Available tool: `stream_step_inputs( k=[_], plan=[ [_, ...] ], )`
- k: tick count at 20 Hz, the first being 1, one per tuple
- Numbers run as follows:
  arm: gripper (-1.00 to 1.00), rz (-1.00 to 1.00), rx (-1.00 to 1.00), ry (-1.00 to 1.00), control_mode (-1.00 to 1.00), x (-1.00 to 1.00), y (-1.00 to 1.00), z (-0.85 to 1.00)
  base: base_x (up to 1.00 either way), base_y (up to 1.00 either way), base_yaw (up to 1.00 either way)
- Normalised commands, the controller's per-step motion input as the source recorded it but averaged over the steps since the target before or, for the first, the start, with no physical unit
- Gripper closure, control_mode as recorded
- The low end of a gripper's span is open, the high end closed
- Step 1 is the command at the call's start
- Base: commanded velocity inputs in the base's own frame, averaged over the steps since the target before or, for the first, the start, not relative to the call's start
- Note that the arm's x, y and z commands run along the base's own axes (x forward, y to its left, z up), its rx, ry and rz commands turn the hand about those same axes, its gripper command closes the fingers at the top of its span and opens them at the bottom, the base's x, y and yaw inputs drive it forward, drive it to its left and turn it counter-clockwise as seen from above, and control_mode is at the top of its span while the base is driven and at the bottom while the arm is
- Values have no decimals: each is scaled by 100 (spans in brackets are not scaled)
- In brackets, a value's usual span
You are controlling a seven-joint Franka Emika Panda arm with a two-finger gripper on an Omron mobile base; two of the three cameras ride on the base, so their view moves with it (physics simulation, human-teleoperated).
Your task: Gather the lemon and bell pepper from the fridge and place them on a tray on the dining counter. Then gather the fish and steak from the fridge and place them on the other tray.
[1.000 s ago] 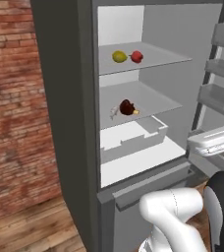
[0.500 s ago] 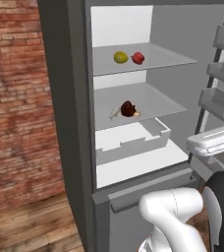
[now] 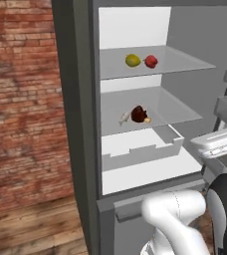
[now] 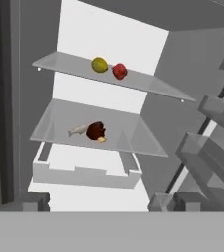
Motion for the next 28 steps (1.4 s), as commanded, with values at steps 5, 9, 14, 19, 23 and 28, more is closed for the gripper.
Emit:
stream_step_inputs(
  k=[5, 9, 14, 19, 23, 28],
  plan=[
    [-100, 0, 0, 0, 100, 0, 0, 0, 51, -19, 22],
    [-100, 8, 2, 6, -100, 71, -1, -2, 14, -3, 5],
    [-100, 5, 0, 16, -100, 86, -1, -3, 0, 0, 0],
    [-100, 2, 0, 12, -100, 49, -10, -30, 0, 0, 0],
    [-100, 0, 0, 9, -100, 32, -17, -51, 0, 0, 0],
    [-100, 0, 0, 1, -100, 13, -34, -52, 0, 0, 0]
  ],
)
